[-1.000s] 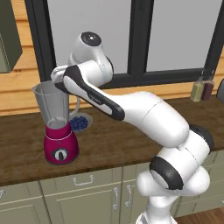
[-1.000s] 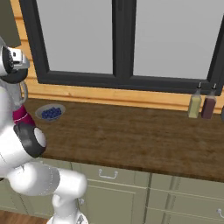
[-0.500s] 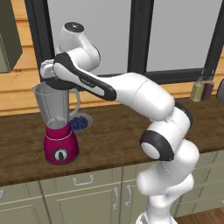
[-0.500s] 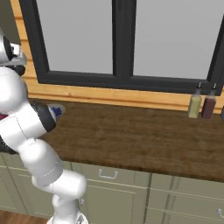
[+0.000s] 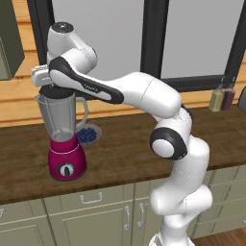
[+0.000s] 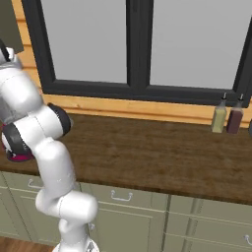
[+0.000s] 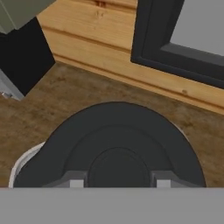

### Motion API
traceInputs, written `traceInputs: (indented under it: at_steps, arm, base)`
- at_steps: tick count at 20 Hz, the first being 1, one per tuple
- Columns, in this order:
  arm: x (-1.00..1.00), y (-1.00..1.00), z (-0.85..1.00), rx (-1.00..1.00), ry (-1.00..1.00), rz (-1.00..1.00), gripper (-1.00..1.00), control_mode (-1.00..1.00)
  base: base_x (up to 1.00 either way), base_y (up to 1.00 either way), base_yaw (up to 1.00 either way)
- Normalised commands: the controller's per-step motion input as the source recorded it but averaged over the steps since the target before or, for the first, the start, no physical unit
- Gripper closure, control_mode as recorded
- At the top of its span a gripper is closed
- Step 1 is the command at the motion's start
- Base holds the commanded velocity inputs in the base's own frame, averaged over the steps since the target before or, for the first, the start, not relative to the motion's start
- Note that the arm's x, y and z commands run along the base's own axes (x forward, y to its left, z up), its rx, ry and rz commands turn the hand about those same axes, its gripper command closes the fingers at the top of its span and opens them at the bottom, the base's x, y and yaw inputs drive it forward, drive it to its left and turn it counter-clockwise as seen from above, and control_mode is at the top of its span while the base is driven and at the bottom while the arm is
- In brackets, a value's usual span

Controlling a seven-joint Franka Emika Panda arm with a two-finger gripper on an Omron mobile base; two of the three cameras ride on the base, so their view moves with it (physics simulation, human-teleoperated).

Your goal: Close the lid blender by securely placing the lid on top.

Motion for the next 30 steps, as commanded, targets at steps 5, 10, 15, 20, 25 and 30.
traceInputs:
  at_steps: [5,10,15,20,25,30]
  arm:
    - [0.06,0.21,-0.03,-0.05,0.00,0.00,1.00,-1.00]
    - [0.05,0.00,-0.24,-0.06,-0.03,0.00,1.00,-1.00]
    - [-0.10,-0.02,-0.25,-0.02,-0.13,0.00,1.00,-1.00]
    - [-0.51,-0.21,-0.19,0.00,-0.11,0.00,1.00,-1.00]
    - [-0.20,-0.14,-0.04,0.00,0.00,0.00,1.00,-1.00]
    - [0.21,-0.05,0.00,0.00,0.07,0.00,1.00,-1.00]
  base:
    - [0.00,0.00,0.00]
    - [0.00,0.00,0.00]
    - [0.00,0.00,0.00]
    - [0.00,0.00,0.00]
    - [0.00,0.00,0.00]
    - [0.00,0.00,0.00]
